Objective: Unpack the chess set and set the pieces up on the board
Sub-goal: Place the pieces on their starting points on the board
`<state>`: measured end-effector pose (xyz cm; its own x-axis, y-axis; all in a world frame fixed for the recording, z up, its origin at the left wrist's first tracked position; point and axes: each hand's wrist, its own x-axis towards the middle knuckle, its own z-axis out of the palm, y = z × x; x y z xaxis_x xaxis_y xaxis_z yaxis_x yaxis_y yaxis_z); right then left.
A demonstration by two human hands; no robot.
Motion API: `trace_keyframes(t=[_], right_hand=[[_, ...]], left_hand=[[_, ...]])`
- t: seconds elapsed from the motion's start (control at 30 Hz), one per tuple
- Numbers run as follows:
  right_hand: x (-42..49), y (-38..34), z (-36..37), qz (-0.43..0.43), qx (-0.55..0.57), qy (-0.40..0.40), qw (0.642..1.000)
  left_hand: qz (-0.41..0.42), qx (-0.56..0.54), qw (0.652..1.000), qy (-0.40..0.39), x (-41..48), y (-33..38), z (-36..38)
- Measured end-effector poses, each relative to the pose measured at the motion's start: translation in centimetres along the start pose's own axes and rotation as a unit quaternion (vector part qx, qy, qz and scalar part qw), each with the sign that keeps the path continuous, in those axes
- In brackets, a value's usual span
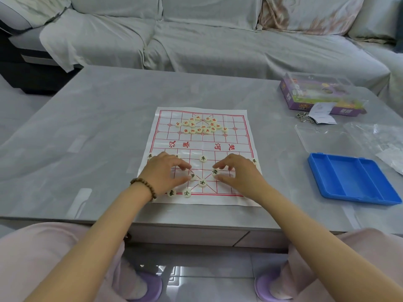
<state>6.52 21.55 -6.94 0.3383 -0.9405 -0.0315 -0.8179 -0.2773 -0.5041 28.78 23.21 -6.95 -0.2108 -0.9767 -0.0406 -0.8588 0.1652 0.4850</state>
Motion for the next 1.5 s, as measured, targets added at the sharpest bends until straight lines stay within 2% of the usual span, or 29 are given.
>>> trace_keyframes(t=[0.2,0.37,0.43,0.53,0.63,0.77,0.87,0.97,1.5], right_hand=[[0.8,-0.5,0.8,0.007,-0.052,-0.007,0.999],[0.4,-0.8,0.7,0.008,-0.038,-0.009,0.999],[-0.5,-1.2,0.5,-0.004,0.008,-0.012,1.0],[-2.3,-1.9,0.4,-0.048,0.082,-0.059,0.994],[-3.1,-2.0,1.1,-0.068,0.062,-0.108,0.99],[-3.3,-1.7,1.6,-0.066,0.066,-0.081,0.992],[-3.6,-1.9,2.0,-0.078,0.0,-0.042,0.996],[-3.6,-2.3,2.5,-0.079,-0.018,-0.025,0.996],[-3.7,-2.2,2.7,-0.053,0.084,0.0,0.995]], left_hand=[[0.0,0.005,1.0,-0.01,0.3,0.5,0.8],[-0.002,0.009,1.0,-0.003,0.6,0.8,0.8],[-0.007,0.003,1.0,0.02,0.5,0.5,0.7],[-0.022,-0.022,0.998,0.049,0.0,0.0,0.4],[-0.018,-0.026,0.998,0.047,-0.8,-0.2,0.3],[-0.008,-0.05,0.997,0.061,-1.9,-0.1,0.3],[-0.005,-0.064,0.995,0.071,-2.4,0.0,0.3],[-0.002,-0.063,0.996,0.068,-2.6,0.1,0.4],[0.01,-0.069,0.994,0.08,-2.7,0.5,0.6]])
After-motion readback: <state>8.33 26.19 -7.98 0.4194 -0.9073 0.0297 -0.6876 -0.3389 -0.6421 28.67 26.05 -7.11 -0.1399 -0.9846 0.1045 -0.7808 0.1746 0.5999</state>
